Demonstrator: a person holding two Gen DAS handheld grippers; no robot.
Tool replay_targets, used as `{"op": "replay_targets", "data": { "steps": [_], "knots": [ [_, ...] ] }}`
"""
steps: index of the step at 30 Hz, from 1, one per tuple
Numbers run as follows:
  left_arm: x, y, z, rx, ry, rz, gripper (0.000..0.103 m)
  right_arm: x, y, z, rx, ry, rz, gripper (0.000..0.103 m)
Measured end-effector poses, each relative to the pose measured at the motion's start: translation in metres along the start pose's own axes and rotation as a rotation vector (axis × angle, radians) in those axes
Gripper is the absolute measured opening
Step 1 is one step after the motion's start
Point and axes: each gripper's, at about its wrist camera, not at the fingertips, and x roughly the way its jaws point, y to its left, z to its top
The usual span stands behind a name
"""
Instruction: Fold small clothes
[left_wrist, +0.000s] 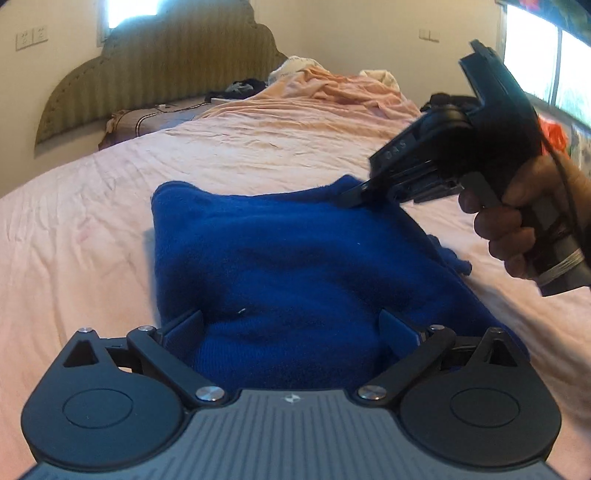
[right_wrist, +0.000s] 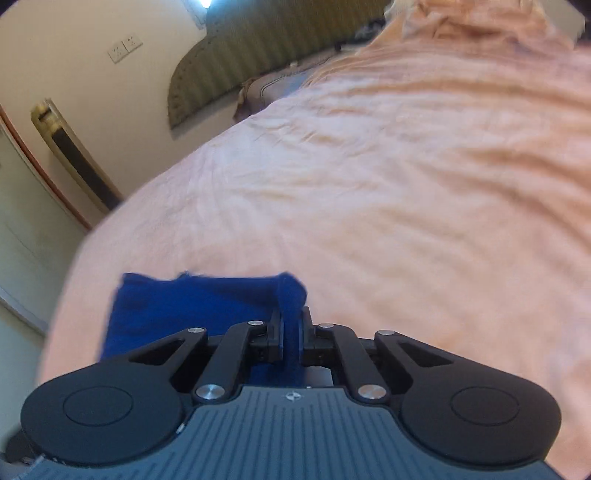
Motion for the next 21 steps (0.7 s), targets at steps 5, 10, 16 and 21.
{"op": "replay_targets", "data": {
  "steps": [5,10,16,21],
  "knots": [
    [0.000,-0.002,-0.003,0.015,-0.012,0.002,0.103,-0.005,-0.024,-0.014,0.093,-0.034,0.012,0.025],
    [0.002,-0.003,-0.003,0.018,-0.016,0.006,0.103,-0.051,-0.010,-0.020,0.075,-0.220,0.005,0.035],
    [0.001,-0.006,-0.003,0.023,-0.017,0.015,0.103,-0.048,0.039,-0.034,-0.115,-0.136,0.103,0.045],
    [0.001,-0.006,-0.003,0.023,-0.023,0.014,0.103,-0.011,0.060,-0.055,-0.324,-0.057,0.006,0.039]
  ]
}}
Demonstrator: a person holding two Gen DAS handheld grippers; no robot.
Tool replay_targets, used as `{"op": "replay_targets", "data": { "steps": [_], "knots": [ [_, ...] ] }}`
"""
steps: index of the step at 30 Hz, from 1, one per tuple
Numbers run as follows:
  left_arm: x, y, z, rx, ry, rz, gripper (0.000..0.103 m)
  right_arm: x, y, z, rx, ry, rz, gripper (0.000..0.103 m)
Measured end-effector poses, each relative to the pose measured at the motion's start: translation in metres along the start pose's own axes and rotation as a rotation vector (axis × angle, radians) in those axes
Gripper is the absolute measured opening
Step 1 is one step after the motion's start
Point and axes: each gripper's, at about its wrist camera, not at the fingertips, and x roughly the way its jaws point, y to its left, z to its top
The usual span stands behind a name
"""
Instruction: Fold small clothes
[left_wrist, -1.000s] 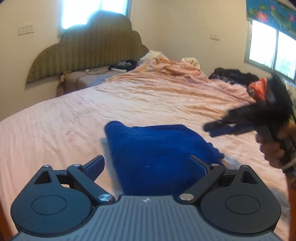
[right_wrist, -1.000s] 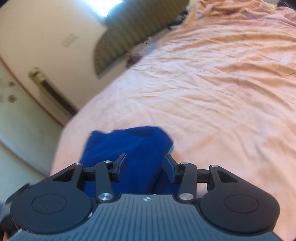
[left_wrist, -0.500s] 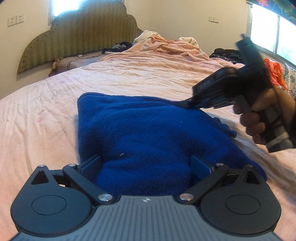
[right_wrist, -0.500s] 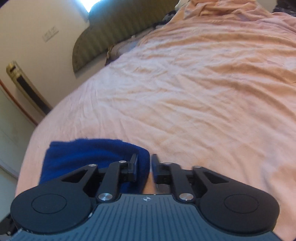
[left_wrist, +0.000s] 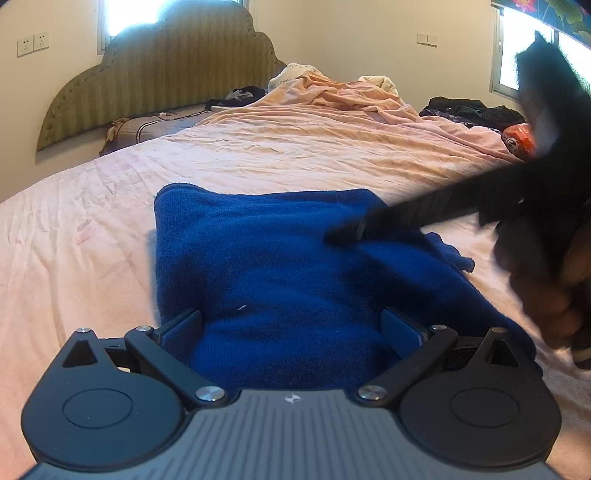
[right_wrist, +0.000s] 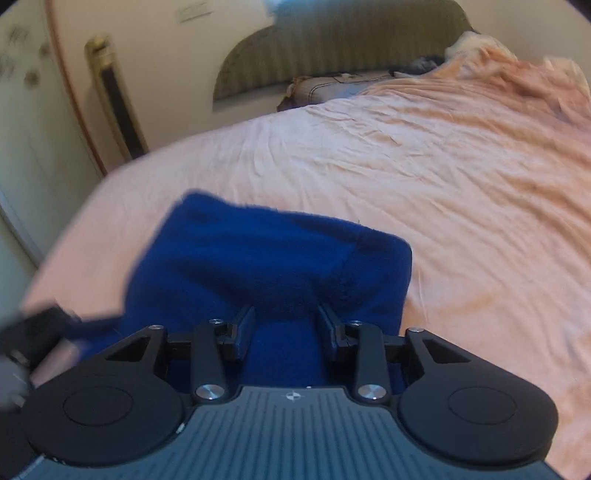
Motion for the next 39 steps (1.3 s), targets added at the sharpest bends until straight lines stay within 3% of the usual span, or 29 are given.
{"op": "replay_targets", "data": {
  "steps": [1,6,8,11,13,16,18,20,21,22,24,25,27,32,33,34,35,36,37,39],
  "knots": [
    [0.000,0.000,0.000,-0.001,-0.003,-0.001,0.103,0.004,0.000,-0.001,-0.038,-0.007,-0.012,0.039],
    [-0.005,0.004,0.000,-0.012,-0.009,-0.016,0.103,-0.002,-0.003,0.013,0.023,0.034,-0.021,0.038],
    [-0.023,0.007,-0.002,-0.034,-0.017,-0.018,0.103,-0.030,-0.004,0.009,0.089,-0.005,-0.030,0.042],
    [-0.063,0.018,-0.018,-0.101,-0.049,-0.056,0.103,-0.084,-0.017,-0.019,0.197,-0.083,0.056,0.054],
    [-0.080,0.033,-0.032,-0.217,-0.027,-0.097,0.103,-0.106,-0.028,-0.043,0.282,-0.069,0.075,0.058],
    [-0.080,0.057,-0.051,-0.453,0.073,-0.186,0.103,-0.116,-0.043,-0.077,0.415,0.017,0.125,0.057],
    [-0.081,0.067,-0.055,-0.547,0.047,-0.250,0.103,-0.112,-0.045,-0.092,0.464,0.076,0.170,0.057],
    [-0.074,0.078,-0.056,-0.660,0.060,-0.318,0.103,-0.112,-0.040,-0.097,0.451,0.063,0.198,0.057],
    [-0.069,0.082,-0.055,-0.695,0.069,-0.348,0.102,-0.109,-0.040,-0.096,0.474,0.071,0.241,0.045],
    [-0.063,0.085,-0.054,-0.719,0.071,-0.371,0.098,-0.104,-0.042,-0.096,0.507,0.088,0.282,0.021],
    [-0.054,0.087,-0.051,-0.737,0.102,-0.389,0.036,-0.094,-0.043,-0.097,0.544,0.116,0.305,0.017],
    [-0.046,0.086,-0.048,-0.741,0.155,-0.382,0.012,-0.093,-0.042,-0.097,0.533,0.114,0.302,0.017],
    [-0.042,0.085,-0.048,-0.742,0.189,-0.339,0.012,-0.103,-0.036,-0.095,0.509,0.109,0.312,0.016],
    [-0.071,0.077,-0.044,-0.639,0.159,-0.310,0.013,-0.129,-0.034,-0.103,0.472,0.086,0.298,0.016],
    [-0.066,0.075,-0.045,-0.612,0.185,-0.302,0.015,-0.126,-0.035,-0.107,0.462,0.091,0.271,0.018],
    [-0.059,0.072,-0.048,-0.581,0.209,-0.288,0.016,-0.122,-0.035,-0.110,0.471,0.093,0.260,0.030],
    [-0.059,0.072,-0.051,-0.579,0.196,-0.295,0.017,-0.121,-0.036,-0.112,0.497,0.089,0.253,0.031],
    [-0.061,0.072,-0.050,-0.582,0.202,-0.299,0.019,-0.123,-0.037,-0.112,0.520,0.080,0.264,0.039],
    [-0.064,0.073,-0.046,-0.581,0.217,-0.292,0.027,-0.128,-0.038,-0.110,0.524,0.064,0.263,0.049],
    [-0.082,0.075,-0.038,-0.558,0.196,-0.237,0.045,-0.145,-0.039,-0.100,0.487,-0.026,0.215,0.050]
  ]
}}
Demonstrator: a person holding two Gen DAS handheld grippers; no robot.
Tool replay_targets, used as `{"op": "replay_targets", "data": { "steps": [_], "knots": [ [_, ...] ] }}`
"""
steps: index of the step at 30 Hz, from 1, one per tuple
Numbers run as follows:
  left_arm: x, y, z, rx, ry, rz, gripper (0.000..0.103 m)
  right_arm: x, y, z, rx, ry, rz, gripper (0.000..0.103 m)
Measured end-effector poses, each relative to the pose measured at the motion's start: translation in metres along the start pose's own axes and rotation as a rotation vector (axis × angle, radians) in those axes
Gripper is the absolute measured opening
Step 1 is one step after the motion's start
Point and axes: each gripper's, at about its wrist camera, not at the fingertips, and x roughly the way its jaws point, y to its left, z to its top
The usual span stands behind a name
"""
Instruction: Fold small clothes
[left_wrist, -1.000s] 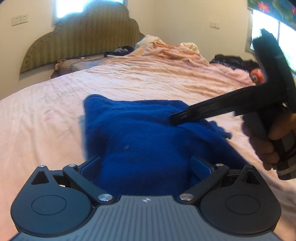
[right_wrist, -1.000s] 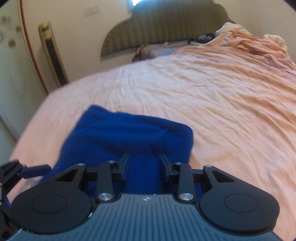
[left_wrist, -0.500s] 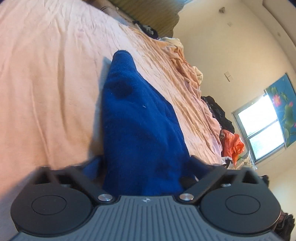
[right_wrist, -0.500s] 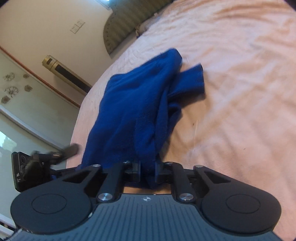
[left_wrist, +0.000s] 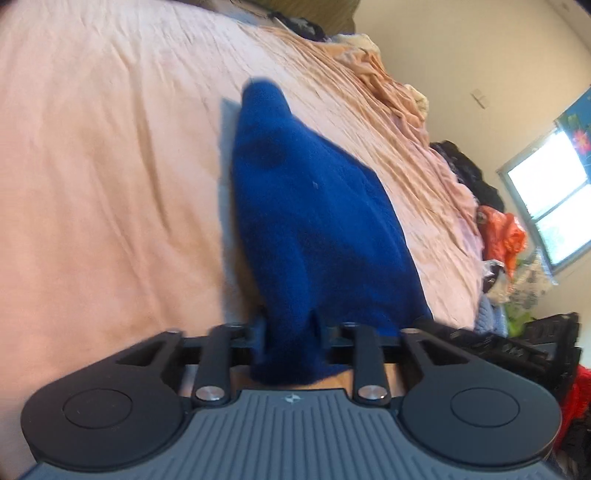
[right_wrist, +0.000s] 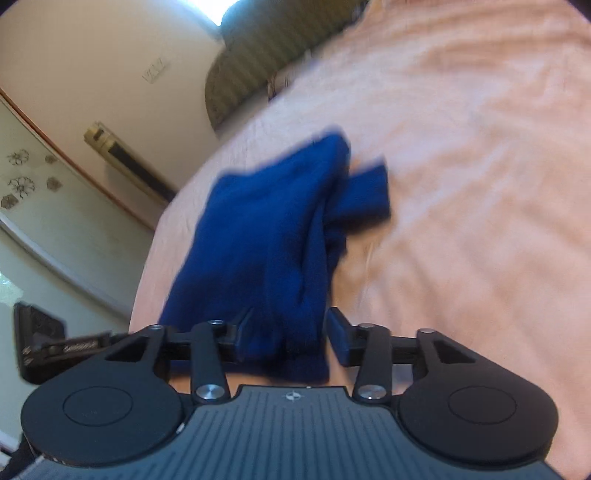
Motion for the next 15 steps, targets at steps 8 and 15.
{"op": "replay_targets", "data": {
  "steps": [8,15],
  "knots": [
    [0.018,-0.080,0.034,0.480,-0.315,0.177,0.086,0.054,0.040,0.083,-0.104,-0.166,-0.055,0.048],
    [0.122,-0.074,0.080,0.502,-0.121,0.257,0.086,0.159,0.005,0.120,0.046,0.075,-0.199,0.040]
  ]
}}
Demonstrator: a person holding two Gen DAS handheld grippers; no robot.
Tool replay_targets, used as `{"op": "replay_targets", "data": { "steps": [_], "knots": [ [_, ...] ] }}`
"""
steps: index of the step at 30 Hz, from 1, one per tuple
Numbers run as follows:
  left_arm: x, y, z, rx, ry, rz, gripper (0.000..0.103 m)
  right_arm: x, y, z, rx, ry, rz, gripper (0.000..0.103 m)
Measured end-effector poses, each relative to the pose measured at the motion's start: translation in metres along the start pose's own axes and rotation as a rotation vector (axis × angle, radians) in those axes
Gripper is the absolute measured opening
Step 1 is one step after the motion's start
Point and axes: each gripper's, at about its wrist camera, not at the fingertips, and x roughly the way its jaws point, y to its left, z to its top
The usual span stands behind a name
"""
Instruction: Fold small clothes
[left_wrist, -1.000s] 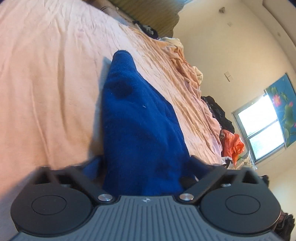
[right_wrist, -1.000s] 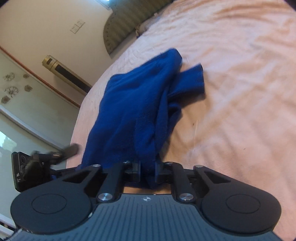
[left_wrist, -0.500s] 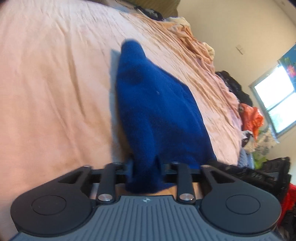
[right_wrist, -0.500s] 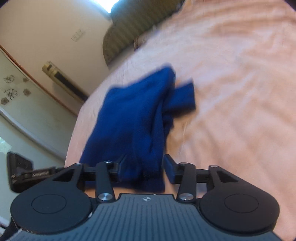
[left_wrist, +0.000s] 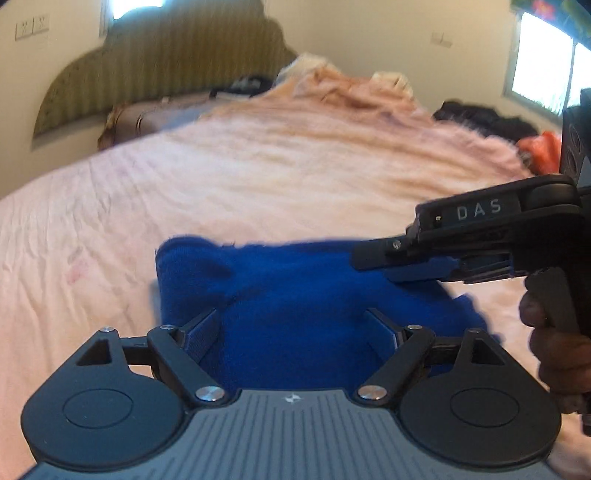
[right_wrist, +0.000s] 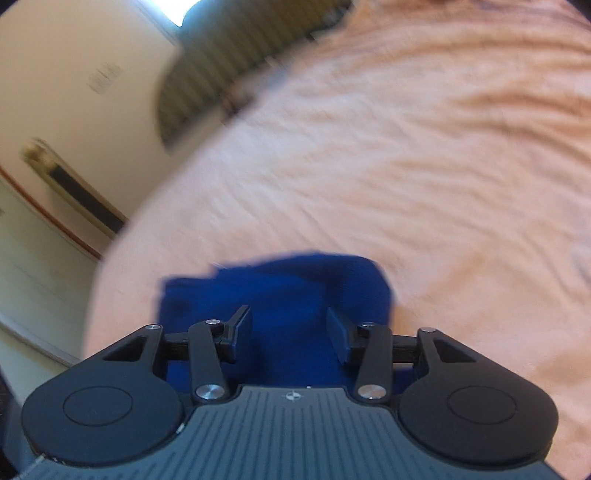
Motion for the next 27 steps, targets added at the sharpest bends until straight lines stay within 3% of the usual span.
{"op": "replay_targets", "data": {
  "steps": [1,3,8,12,15,17,19,21,23,27],
  "knots": [
    [0.006,-0.001,-0.005,0.029,-0.011,0.020,0.089,0.005,0.002,-0.005,-0.051,-0.022,-0.020,0.034],
    [0.011,-0.006,-0.018,0.108,-0.038,0.050,0.092,0.007,0.000,-0.005,-0.050,-0.017,-0.022,0.031],
    [0.007,-0.003,-0.015,0.099,-0.031,0.049,0.096,-0.008,0.002,-0.005,-0.033,-0.037,-0.043,0.034],
    [-0.044,-0.002,-0.026,0.044,-0.108,0.054,0.096,-0.065,0.001,-0.029,0.003,-0.119,0.138,0.041],
    [-0.074,-0.004,-0.046,0.000,-0.132,-0.013,0.096,-0.078,0.003,-0.054,-0.004,-0.068,0.208,0.046],
    [-0.071,-0.010,-0.058,0.000,-0.090,-0.044,0.096,-0.069,0.003,-0.067,-0.016,-0.020,0.185,0.049],
    [-0.061,-0.017,-0.070,0.045,-0.082,-0.007,0.100,-0.054,-0.002,-0.074,-0.022,0.001,0.143,0.032],
    [-0.053,-0.020,-0.071,0.058,-0.075,0.017,0.103,-0.050,-0.009,-0.074,-0.004,-0.009,0.159,0.029],
    [-0.050,-0.019,-0.065,0.053,-0.053,0.021,0.103,-0.058,-0.007,-0.072,0.027,-0.001,0.137,0.030],
    [-0.077,-0.017,-0.066,-0.003,-0.040,0.048,0.102,-0.104,0.014,-0.092,-0.072,-0.082,0.124,0.046]
  ]
}}
